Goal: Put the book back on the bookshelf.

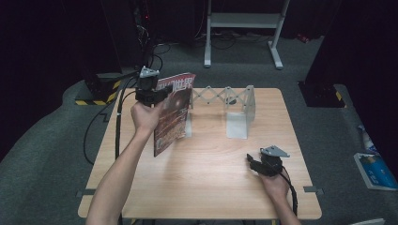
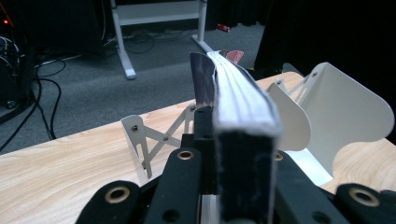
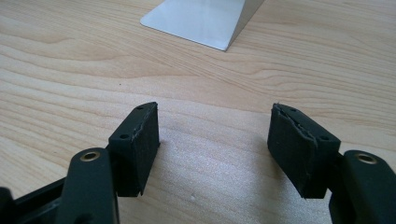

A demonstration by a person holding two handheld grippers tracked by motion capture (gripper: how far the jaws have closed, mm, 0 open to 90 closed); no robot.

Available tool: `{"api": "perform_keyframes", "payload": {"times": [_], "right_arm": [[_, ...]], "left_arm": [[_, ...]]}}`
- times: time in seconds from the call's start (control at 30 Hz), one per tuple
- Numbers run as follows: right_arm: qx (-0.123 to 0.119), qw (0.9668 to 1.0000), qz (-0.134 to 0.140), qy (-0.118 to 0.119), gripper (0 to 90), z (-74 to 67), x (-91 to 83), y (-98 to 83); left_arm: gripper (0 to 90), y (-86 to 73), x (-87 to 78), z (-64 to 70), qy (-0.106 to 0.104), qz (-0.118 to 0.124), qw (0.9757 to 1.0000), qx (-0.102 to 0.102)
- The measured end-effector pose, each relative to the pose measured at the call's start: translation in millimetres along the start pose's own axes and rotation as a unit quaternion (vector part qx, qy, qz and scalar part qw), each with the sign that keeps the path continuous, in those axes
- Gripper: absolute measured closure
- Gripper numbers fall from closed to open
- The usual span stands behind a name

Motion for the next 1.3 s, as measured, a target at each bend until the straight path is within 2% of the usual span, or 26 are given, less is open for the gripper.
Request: {"api": "perform_keyframes", "payload": {"times": [0.5,0.73,0.93,1.13,1.3], "right_arm": [[-0.001,1.0000,0.002,0.000,34.1,0.1,0.1,-0.1],[-0.001,1.0000,0.001,0.000,34.2,0.0,0.0,-0.2],[-0.002,1.0000,0.001,0.000,34.1,0.1,0.0,-0.2],[-0.002,1.0000,0.001,0.000,34.1,0.2,0.1,-0.1],[-0.002,1.0000,0.002,0.000,34.2,0.1,0.2,-0.1]], "left_arm": [[83.9,5.3,19.2,-4.5,0.012,0.012,0.9998,-0.010],[83.9,4.8,24.6,-6.2,0.012,0.016,0.9997,-0.013],[83.8,4.0,28.7,-7.1,0.013,0.029,0.9995,-0.003],[83.8,1.4,32.2,-8.1,0.010,0.040,0.9991,-0.008],[83.7,-4.9,31.6,-8.9,0.010,0.053,0.9985,-0.005]]}}
Point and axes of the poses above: each handheld gripper's, and its own axes: x roughly forward along the jaws, y roughly out of its top, z roughly to its right, the point moved 2 cm from there along x, roughly forward along the jaws, and after that the axes turned 1 degree about x, right-handed, at the moved point
